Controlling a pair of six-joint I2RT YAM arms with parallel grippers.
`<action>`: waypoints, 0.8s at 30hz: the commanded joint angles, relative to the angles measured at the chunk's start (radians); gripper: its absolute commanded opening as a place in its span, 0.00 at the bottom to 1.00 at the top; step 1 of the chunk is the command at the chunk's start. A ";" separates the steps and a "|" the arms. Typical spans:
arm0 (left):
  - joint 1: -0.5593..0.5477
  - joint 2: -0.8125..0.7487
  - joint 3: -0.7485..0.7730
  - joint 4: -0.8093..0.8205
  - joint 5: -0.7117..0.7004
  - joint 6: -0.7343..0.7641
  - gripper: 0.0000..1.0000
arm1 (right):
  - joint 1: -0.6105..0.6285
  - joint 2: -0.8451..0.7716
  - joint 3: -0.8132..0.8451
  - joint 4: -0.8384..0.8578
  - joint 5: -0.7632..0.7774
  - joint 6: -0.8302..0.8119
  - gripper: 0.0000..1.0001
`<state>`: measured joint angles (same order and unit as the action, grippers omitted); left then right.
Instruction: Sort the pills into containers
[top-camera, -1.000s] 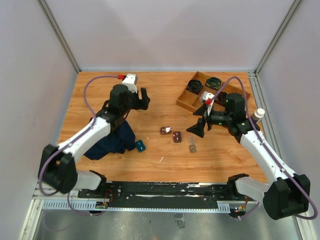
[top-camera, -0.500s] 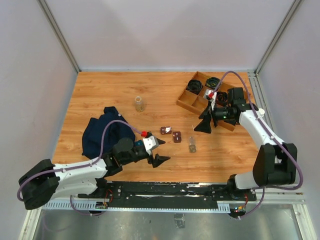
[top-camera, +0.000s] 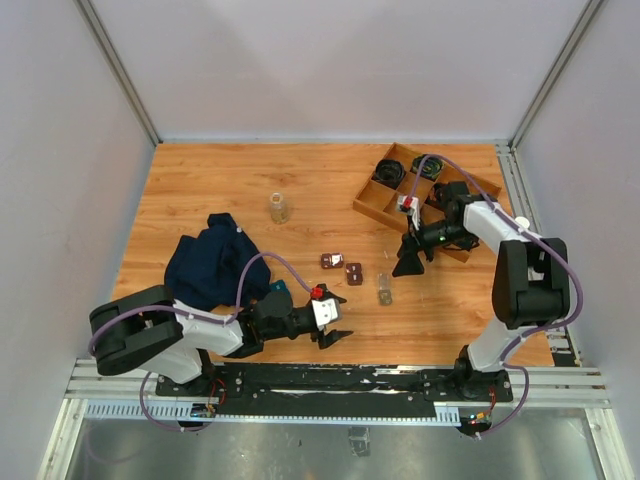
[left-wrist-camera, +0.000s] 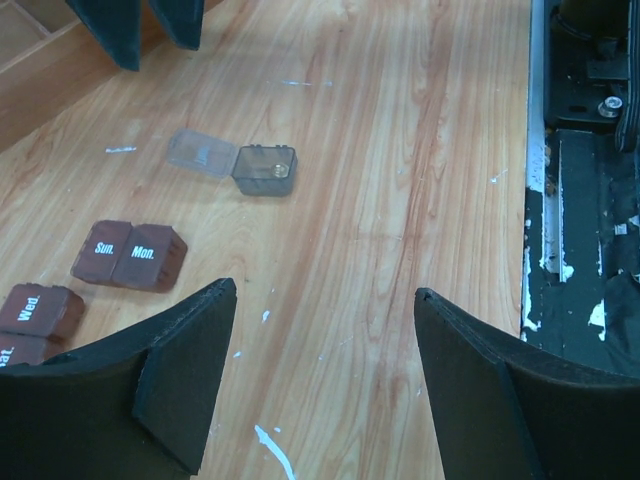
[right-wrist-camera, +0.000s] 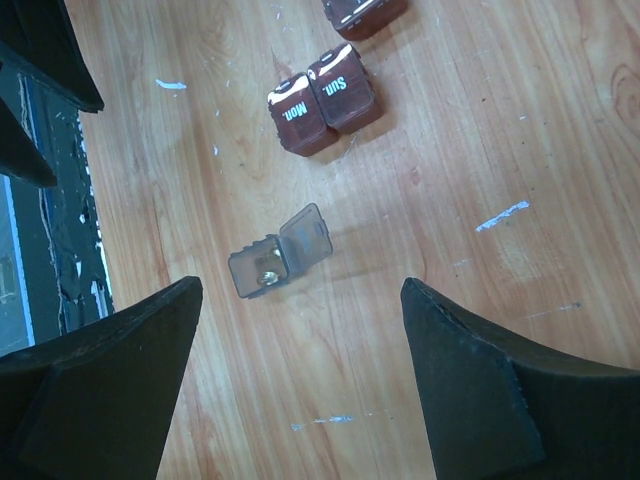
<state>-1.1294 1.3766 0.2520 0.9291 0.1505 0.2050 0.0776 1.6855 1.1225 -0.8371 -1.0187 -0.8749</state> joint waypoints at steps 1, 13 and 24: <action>-0.013 0.051 0.017 0.123 -0.019 0.025 0.76 | 0.020 0.048 0.033 -0.029 0.029 -0.043 0.82; -0.016 0.039 -0.009 0.136 -0.032 0.007 0.76 | 0.099 0.185 0.071 -0.020 0.062 0.049 0.72; -0.016 0.003 -0.033 0.135 -0.042 -0.009 0.76 | 0.117 0.266 0.116 -0.098 0.002 0.037 0.52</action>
<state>-1.1355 1.4014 0.2333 1.0180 0.1242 0.2001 0.1707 1.9228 1.1984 -0.8696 -0.9741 -0.8307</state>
